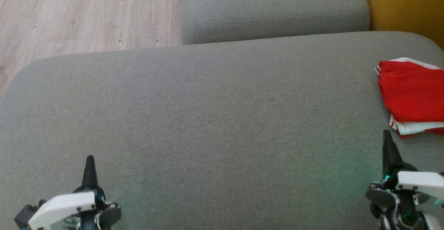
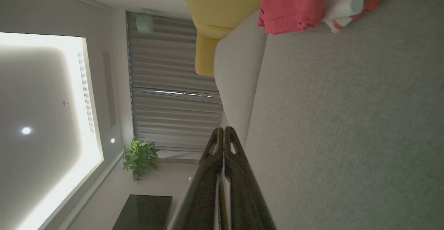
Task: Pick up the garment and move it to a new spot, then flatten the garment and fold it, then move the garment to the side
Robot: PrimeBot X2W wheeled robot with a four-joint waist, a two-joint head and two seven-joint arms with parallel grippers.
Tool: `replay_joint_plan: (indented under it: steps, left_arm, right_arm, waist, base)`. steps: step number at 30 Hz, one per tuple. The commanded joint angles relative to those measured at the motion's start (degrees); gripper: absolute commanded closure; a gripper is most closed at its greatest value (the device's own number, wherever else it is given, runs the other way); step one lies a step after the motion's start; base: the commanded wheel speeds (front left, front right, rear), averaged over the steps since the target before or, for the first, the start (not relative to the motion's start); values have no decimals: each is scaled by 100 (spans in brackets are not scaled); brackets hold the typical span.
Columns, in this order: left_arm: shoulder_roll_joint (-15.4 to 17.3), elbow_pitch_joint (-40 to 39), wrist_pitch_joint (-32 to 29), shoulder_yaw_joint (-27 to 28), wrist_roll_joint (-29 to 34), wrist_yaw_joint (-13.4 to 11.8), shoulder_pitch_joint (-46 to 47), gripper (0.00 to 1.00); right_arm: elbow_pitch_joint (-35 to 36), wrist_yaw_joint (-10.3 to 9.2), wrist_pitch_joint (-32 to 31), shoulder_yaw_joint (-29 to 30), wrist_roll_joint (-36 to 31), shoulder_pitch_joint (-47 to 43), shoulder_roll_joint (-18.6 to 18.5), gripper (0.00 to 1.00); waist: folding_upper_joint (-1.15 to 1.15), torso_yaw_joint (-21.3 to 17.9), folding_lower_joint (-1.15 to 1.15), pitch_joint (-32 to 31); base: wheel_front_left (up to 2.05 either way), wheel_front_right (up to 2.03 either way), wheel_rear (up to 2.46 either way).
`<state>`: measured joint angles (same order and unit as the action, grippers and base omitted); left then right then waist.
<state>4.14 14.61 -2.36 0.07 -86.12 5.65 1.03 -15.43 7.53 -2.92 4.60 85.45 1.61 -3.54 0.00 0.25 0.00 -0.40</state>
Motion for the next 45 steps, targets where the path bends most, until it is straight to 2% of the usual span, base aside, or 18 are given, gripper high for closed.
replay_joint_plan:
  steps: [1, 11, 45]
  left_arm:
    - [60, -152, -41, 218, -141, 67, 337, 100]
    - [51, -68, -216, 399, -810, 183, 496, 100]
    - [-9, -63, -284, 484, -738, 183, 502, 100]
  right_arm:
    - [180, -4, -57, -65, 156, 297, -59, 100]
    - [150, -4, -229, 33, 805, 442, -49, 100]
    - [146, -4, -277, 92, 755, 448, -7, 100]
  waist:
    - [0, -2, 0, 5]
    - [0, -25, 0, 58]
    - [0, -25, 0, 58]
  base:
    - [0, 0, 0]
    - [0, 0, 0]
    - [0, 0, 0]
